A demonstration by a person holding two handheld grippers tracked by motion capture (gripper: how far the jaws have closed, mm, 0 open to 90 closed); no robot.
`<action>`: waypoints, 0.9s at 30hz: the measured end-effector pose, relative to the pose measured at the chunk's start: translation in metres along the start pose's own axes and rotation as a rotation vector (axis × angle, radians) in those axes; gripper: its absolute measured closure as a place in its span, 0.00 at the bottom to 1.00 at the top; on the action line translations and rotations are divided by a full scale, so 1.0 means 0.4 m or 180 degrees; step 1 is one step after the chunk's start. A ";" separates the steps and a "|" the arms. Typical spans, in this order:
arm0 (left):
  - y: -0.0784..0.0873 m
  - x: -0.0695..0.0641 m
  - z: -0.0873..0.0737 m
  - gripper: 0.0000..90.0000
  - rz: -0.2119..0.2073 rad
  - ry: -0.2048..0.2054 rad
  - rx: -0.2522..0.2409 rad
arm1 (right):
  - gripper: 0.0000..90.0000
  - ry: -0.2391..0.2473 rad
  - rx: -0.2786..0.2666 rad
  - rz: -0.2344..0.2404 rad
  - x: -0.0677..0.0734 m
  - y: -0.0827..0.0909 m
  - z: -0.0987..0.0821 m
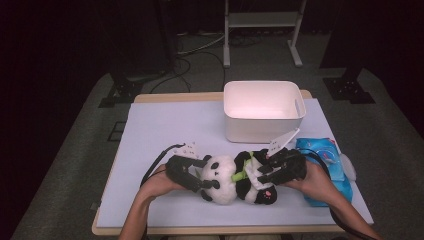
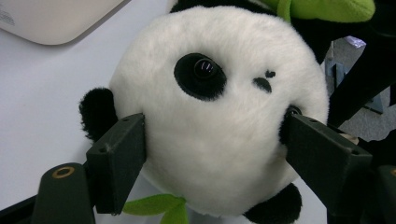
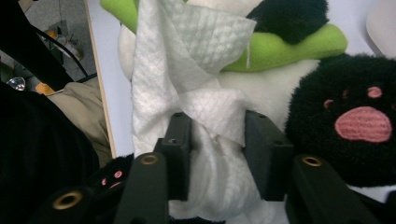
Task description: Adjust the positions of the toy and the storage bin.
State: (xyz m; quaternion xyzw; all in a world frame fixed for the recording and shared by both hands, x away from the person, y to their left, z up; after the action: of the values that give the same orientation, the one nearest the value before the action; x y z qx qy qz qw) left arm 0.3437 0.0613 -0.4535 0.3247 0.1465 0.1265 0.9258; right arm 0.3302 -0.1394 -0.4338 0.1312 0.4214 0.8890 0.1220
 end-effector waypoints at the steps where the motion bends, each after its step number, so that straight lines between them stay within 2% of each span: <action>1: -0.001 0.000 0.000 0.24 -0.0003 -0.0014 0.0003 | 0.72 0.0000 -0.0004 -0.0004 0.001 0.000 -0.001; 3: -0.002 -0.002 0.000 0.24 -0.0001 -0.0025 -0.0001 | 0.78 0.0015 -0.0017 -0.0012 0.002 0.001 -0.004; 5: -0.001 -0.001 0.000 0.24 0.0006 -0.0023 0.0002 | 0.80 0.0031 -0.0032 -0.0016 0.002 0.003 -0.004; 6: -0.001 -0.001 0.000 0.24 0.0007 -0.0022 0.0005 | 0.84 0.0050 -0.0068 0.0001 -0.001 0.008 -0.005; 7: -0.001 -0.004 0.001 0.24 0.0010 -0.0027 0.0006 | 0.84 0.0050 -0.0068 0.0001 -0.001 0.008 -0.005; 12: -0.001 -0.005 0.001 0.24 0.0039 -0.0062 0.0026 | 0.92 -0.0045 -0.0132 0.0080 -0.008 0.024 -0.012; 27: -0.001 -0.006 -0.003 0.24 0.0052 -0.0066 0.0043 | 0.94 -0.0049 -0.0172 0.0117 -0.008 0.026 -0.021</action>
State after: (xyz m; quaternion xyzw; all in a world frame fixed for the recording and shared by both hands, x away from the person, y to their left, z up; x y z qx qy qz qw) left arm 0.3413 0.0609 -0.4541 0.3334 0.1351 0.1297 0.9240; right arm 0.3294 -0.1529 -0.4311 0.1423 0.3937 0.9011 0.1124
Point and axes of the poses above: each handheld gripper's, and its own axes: y roughly backward along the jaws, z roughly out of its top, x roughly to its left, the point moved 9 cm from there along -y, roughly forward along the jaws, and after that the axes turned 2 degrees about y, right-handed, at the moved point
